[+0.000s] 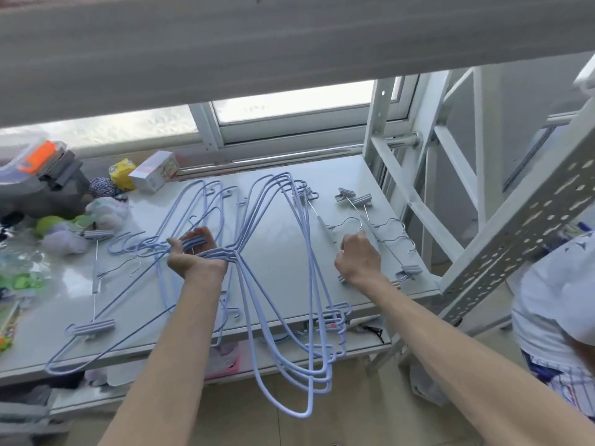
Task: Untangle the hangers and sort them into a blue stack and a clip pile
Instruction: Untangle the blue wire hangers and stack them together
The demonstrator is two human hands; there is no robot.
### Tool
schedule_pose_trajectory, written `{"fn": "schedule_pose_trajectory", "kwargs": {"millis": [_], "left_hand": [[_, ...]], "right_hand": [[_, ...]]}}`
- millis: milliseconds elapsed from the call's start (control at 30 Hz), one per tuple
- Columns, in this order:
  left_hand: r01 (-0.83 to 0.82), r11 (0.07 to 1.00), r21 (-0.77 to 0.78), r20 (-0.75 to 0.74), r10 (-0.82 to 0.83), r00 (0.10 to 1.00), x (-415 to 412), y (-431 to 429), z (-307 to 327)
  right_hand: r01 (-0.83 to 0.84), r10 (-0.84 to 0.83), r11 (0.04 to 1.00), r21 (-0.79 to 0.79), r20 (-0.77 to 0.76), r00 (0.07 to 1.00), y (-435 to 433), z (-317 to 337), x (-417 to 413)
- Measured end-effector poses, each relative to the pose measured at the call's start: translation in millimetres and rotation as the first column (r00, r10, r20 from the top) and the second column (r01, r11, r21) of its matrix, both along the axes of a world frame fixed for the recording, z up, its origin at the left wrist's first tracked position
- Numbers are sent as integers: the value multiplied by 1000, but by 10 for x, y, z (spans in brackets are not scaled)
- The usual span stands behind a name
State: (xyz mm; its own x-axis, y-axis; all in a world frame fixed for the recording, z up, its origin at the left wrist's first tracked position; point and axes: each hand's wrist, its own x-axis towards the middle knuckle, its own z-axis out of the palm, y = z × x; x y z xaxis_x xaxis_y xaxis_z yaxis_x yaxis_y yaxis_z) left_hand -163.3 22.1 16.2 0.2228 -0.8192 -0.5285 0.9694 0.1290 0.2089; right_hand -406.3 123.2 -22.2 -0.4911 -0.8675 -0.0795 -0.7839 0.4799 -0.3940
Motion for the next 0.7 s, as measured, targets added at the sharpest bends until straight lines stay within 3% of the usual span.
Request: {"fn": "schedule_pose_trajectory", "kwargs": {"millis": [200,533,700], "left_hand": [[-17,1000,5,3,17,1000,767,-155,1],[1,999,34,9,-1,1000,2337,-539,13],[9,998,58,36,-11,999,3043,-687,-42]], "right_hand": [[89,-92,995,-38,-73,993,-94,96,595],[80,-73,995,-62,111,991,-419,132,2462],[64,-60,998,-27,121,991,-485,100,3118]]}}
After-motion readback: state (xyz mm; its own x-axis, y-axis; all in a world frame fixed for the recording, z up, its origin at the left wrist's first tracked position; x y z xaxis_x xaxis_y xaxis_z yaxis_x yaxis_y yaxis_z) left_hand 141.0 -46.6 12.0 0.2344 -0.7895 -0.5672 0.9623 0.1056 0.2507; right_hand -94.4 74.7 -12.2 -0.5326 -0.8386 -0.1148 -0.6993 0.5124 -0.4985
